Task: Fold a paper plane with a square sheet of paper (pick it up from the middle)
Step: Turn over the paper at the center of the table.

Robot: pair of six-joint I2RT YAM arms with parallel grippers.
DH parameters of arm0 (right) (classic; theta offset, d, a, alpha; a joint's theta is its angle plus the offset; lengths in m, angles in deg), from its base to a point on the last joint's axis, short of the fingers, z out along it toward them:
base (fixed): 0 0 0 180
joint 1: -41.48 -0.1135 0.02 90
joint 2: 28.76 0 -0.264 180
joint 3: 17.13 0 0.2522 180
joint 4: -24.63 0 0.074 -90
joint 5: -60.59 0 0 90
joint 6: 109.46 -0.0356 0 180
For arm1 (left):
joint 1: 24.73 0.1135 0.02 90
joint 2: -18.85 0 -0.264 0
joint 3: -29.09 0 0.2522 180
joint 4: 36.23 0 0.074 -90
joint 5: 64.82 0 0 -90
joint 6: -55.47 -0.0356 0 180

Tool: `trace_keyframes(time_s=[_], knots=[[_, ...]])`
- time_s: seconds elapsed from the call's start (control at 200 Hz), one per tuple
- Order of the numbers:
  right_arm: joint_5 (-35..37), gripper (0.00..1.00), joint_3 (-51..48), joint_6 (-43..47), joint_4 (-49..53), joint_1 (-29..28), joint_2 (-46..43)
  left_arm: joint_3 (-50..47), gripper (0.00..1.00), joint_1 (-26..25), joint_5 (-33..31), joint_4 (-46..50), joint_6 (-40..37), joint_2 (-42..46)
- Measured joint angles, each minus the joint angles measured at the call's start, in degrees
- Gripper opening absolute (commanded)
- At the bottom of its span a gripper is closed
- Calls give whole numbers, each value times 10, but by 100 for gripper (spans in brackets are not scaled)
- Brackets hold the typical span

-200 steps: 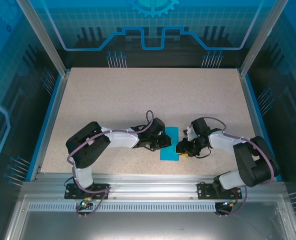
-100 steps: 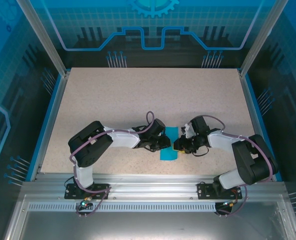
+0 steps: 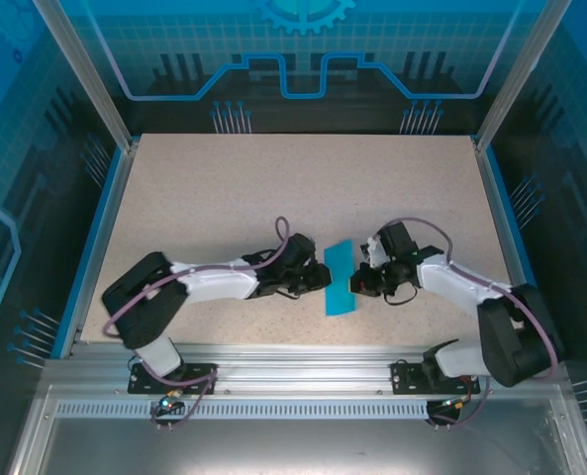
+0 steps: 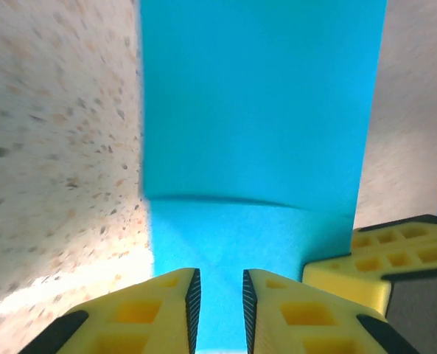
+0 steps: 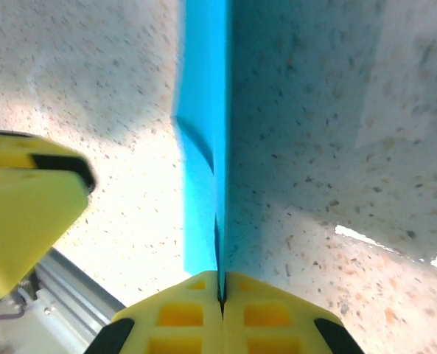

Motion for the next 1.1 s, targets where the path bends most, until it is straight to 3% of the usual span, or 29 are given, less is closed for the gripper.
trace_keyframes(time_s=[0.135, 0.25, 0.385, 0.48, 0.52, 0.63, 0.775, 0.85, 0.94, 1.035, 1.1], knots=[[178, 4, 150, 10, 146, -85, -24, -34, 32, 6, -72, 40, 0, 118], [339, 1, 283, -10, 275, -165, 20, -70, 34, 16, -134, 89, 0, 203], [487, 2, 389, -57, 421, -237, 167, -114, 36, 30, -203, 149, 11, 291], [537, 6, 445, -86, 488, -287, 291, -142, 36, 36, -242, 186, 21, 350], [541, 10, 470, -92, 503, -309, 343, -151, 38, 36, -257, 201, 27, 377], [507, 32, 534, -96, 498, -364, 443, -176, 39, 38, -288, 238, 41, 449], [415, 47, 543, -75, 427, -385, 441, -200, 44, 43, -314, 288, 52, 523], [363, 48, 487, -70, 354, -372, 375, -206, 46, 43, -313, 289, 49, 543], [308, 51, 369, -68, 274, -321, 237, -207, 51, 43, -301, 274, 41, 539], [250, 52, 241, -67, 201, -200, 73, -207, 52, 43, -257, 222, 19, 481], [221, 52, 180, -62, 165, -121, 8, -195, 47, 43, -211, 189, 3, 406]])
